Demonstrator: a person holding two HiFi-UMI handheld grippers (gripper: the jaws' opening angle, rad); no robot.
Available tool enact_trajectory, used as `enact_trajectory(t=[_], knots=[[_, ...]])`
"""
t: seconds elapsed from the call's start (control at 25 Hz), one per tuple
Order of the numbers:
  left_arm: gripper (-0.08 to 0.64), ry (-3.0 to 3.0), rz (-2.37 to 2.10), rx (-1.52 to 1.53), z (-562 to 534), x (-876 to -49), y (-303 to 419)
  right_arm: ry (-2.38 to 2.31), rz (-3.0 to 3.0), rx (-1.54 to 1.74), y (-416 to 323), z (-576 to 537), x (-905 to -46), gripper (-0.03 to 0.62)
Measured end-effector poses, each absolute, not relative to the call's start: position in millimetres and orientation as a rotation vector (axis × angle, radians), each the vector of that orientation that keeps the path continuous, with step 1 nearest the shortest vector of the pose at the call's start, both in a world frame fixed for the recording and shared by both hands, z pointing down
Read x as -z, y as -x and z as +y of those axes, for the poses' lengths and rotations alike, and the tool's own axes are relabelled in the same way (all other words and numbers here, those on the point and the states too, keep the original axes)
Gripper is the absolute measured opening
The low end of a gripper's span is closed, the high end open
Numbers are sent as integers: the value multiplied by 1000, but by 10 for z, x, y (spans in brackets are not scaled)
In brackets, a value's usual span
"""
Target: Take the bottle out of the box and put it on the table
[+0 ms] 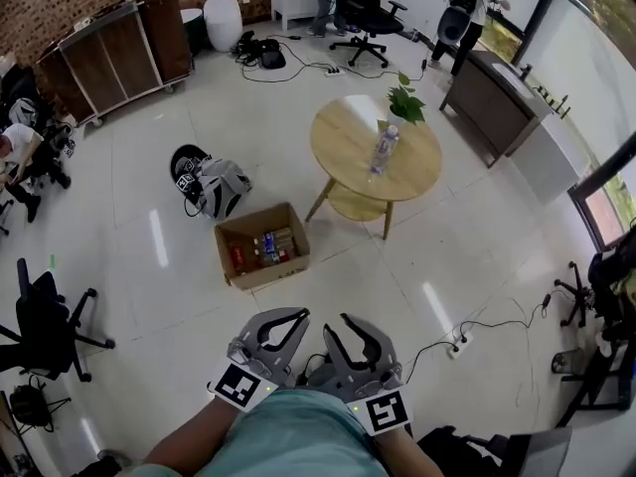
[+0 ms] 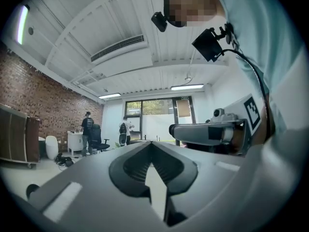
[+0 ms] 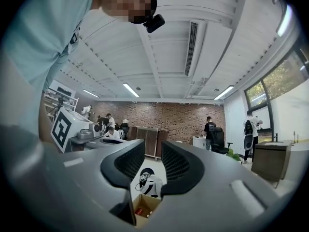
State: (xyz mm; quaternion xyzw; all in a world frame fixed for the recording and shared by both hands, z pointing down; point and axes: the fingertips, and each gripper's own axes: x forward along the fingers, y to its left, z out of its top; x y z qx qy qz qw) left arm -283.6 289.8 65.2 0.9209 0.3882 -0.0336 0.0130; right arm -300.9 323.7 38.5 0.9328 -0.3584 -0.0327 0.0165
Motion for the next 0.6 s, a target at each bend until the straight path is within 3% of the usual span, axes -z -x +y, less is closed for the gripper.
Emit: enact_trajectory(t=[0.6], knots=[[11, -2848, 1188, 94, 2820, -617, 2969, -2855, -1148, 134, 3083, 3034, -345, 91]])
